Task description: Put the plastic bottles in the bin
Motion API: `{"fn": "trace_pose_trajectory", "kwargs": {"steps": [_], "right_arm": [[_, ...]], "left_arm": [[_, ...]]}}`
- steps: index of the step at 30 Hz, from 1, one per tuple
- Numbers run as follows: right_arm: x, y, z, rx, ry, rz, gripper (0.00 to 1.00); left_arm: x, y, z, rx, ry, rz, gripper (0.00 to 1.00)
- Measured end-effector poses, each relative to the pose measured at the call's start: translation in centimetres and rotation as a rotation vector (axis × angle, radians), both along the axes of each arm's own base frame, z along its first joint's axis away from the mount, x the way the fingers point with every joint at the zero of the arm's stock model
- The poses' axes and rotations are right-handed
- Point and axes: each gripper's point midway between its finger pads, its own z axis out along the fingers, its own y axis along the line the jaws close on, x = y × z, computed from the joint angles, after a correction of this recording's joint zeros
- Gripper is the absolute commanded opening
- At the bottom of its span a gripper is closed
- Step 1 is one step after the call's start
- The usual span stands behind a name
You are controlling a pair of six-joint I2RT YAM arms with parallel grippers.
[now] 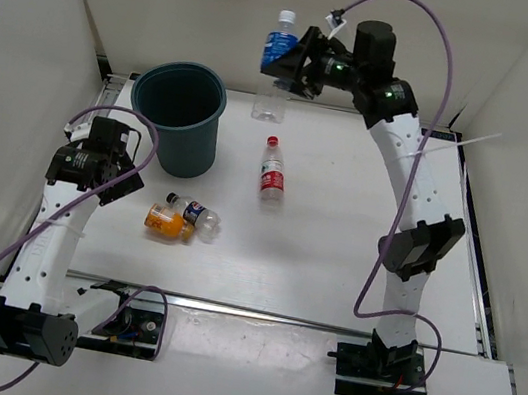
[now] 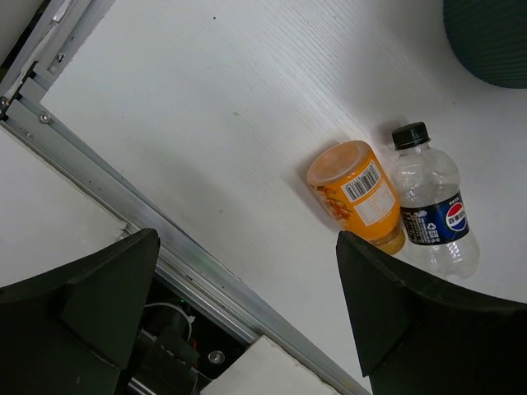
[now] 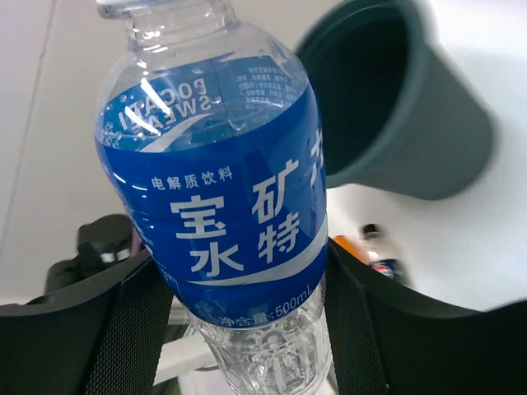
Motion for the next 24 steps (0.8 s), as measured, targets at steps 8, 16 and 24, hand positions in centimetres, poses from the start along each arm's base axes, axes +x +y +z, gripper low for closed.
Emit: {"fn": "trace_pose_trajectory", "kwargs": {"steps": [8,16,24], "right_arm": [[-1.8,5.4,1.8,0.113,-0.032,0.093,0.39],[-0.5,8.1,0.5,0.126,-0.060,0.056,0.41],[1.2,9.4,2.6,0.150,-0.227,-0.085,0.40]], "left_arm": [[-0.4,-0.3,0.5,-0.014,-0.024,-0.012,1.00],[-0.9,-1.2,1.1,-0.054,-0.014,-0.075,1.00],[0.2,-3.3,5.1,-0.137,-0.120,-0.181,1.00]]}}
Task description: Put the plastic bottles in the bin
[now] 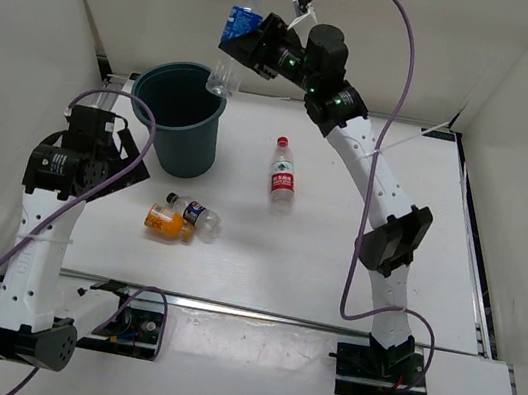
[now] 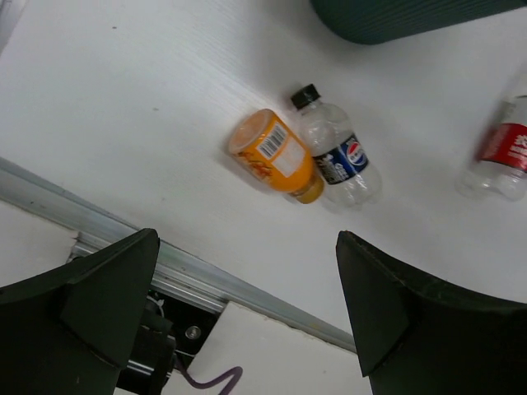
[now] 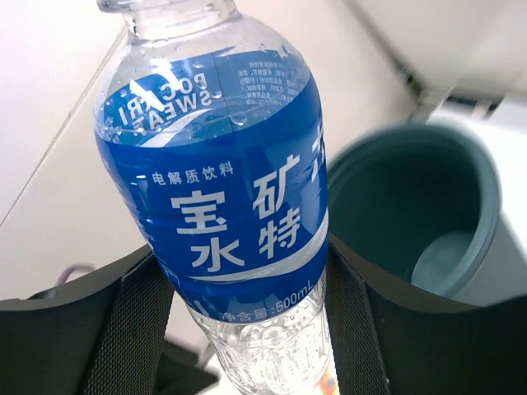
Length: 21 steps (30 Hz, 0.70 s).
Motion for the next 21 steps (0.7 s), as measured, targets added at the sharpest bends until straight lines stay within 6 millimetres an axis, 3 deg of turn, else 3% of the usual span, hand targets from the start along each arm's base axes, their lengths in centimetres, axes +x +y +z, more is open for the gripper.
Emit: {"fn": "trace_pose_trajectory", "kwargs": {"steps": [6,9,14,16,21], "right_arm": [[2.3,-0.1,2.2,0.057,-0.122,-0.130,0.41],[3.7,0.6,1.6,0.069,-0.154,-0.171,0.41],[5.3,3.3,-2.7,0.038,-0.138,-0.188,0.42],[5.9,4.7,-5.6,0.004,-0.116,-0.187,0.46],[6.4,6.4,-8.7,-0.024,-0.107,-0.190,0.53]], "left_arm": [[0.7,-2.2,0.4,-0.081,0.008,-0.111,1.00],[0.7,-2.9,0.3,-0.108,0.014,-0.148,1.00],[0.1,-3.6,-0.2,-0.129,0.026,-0.181,1.00],[-0.3,-4.0,-0.8,-0.138,0.042,-0.201,1.00],[-1.0,-4.4,-1.4,-0.151,0.065,-0.221,1.00]]}}
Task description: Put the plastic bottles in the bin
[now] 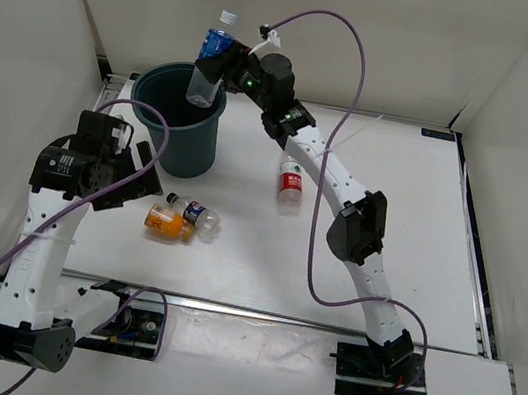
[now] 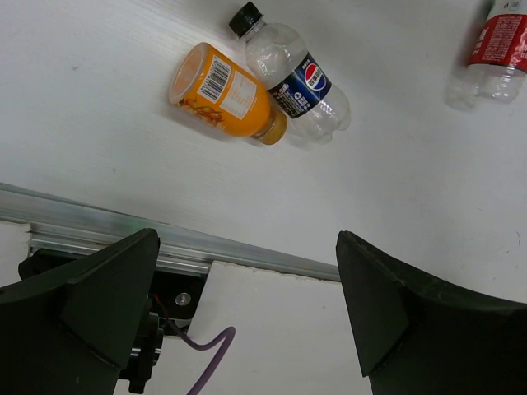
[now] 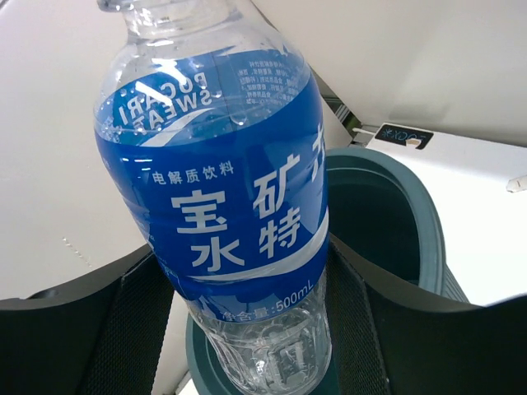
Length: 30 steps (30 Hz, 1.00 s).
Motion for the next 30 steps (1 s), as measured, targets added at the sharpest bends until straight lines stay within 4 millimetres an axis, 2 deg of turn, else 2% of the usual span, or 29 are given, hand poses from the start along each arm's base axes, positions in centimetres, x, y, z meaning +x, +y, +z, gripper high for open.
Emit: {"fn": "trace_pose_trajectory", "kwargs": {"steps": [2,4,5,12,14,16,19,22,24,26,27,29,30], "right_arm": [[-0.1,0.3,-0.2,-0.001,-0.006,0.001,0.61],[0.0,0.3,0.2,0.008,-0.020,-0.001,0.83],[0.0,0.3,0.4,0.014,-0.028,-0.003,0.99],[0.3,-0.5,0.4,-0.037,-0.047,-0.043,0.99],[0.3,-1.6,0.7,-0.069,-0.036,-0.067,0.99],[-0.3,-3.2,2.3,-0.092,-0.038,-0.100,0.99],[-1.1,-7.0,6.8,-0.102,-0.073,-0.193,0.99],[-1.8,-13.3,12.1,-0.089,-0.092,-0.370,0.99],[-2.1,-17.8,14.1,-0.078,-0.072,-0.451,0.97],[-1.5,-22.6,14.0,-0.095,-0.026,-0.516,0.92],[-0.9,-24.6,13.0,-0.113,0.014,-0.542,0.92],[0.9,-27.8,9.4,-0.167,0.119,-0.585,0.92],[1.8,-28.7,6.6,-0.208,0.180,-0.591,0.92]], "left_arm": [[0.0,-0.1,-0.1,0.000,0.005,-0.007,1.00],[0.2,-0.2,-0.1,0.000,0.010,-0.011,1.00],[0.2,-0.2,-0.2,0.000,0.014,-0.012,1.00],[0.7,-0.2,0.0,0.004,0.020,-0.011,1.00],[1.0,-0.1,0.8,0.009,-0.005,-0.005,1.00],[1.4,0.1,1.7,0.015,-0.036,0.005,1.00],[1.7,0.4,2.9,0.023,-0.074,0.024,1.00],[1.8,0.6,3.1,0.027,-0.083,0.044,1.00],[2.0,0.6,3.0,0.027,-0.083,0.051,1.00],[2.1,0.6,2.4,0.023,-0.075,0.059,1.00],[2.2,0.6,2.0,0.022,-0.068,0.062,1.00],[2.2,0.5,1.1,0.020,-0.048,0.065,1.00],[2.2,0.5,0.8,0.018,-0.041,0.066,1.00]]}}
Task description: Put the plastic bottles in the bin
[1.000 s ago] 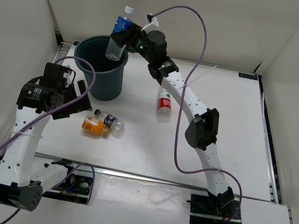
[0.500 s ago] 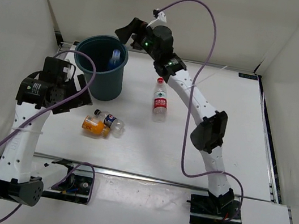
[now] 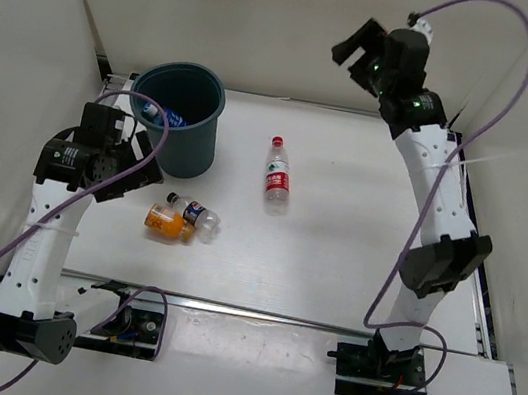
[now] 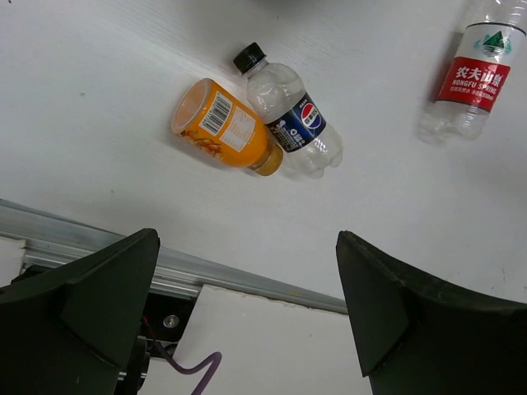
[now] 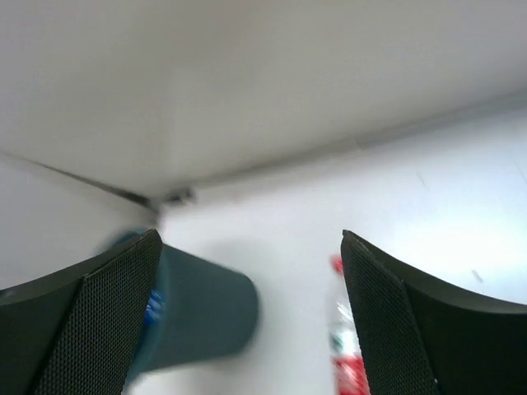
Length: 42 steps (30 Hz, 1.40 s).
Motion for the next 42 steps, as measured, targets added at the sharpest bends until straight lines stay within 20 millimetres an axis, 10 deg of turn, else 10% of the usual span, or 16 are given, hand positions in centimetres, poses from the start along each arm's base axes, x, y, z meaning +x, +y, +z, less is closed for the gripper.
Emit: {"fn": "trace_pose_trajectory", "kwargs": {"steps": [8,12,22,30,37,42], "right_arm": [[1.7,5.4,-24.6,-0.205,0.538,0.208,1.00],[-0.4,7.1,-31.5,-0.297,0.679,0.299,1.00],[-2.1,9.8,-32.5,-0.325,0.682,0.421,0.98],[-3.4,10.3,-38.3,-0.364,0.796,0.460,0.92],[-4.2,10.2,-39.2,-0.371,0.830,0.480,0.56],[-4.3,9.9,-38.9,-0.359,0.842,0.479,0.50]], "left_arm": [[0.4,-0.5,-1.0,-0.029,0.005,0.001,1.00],[0.5,-0.5,-0.9,-0.035,0.000,0.007,1.00],[0.0,-0.5,-1.2,-0.042,0.022,0.026,1.00],[-0.8,-0.4,-1.4,-0.044,0.043,0.042,1.00],[-1.7,-0.4,-1.7,-0.054,0.055,0.058,1.00],[-1.6,-0.4,-1.5,-0.059,0.045,0.064,1.00]]}}
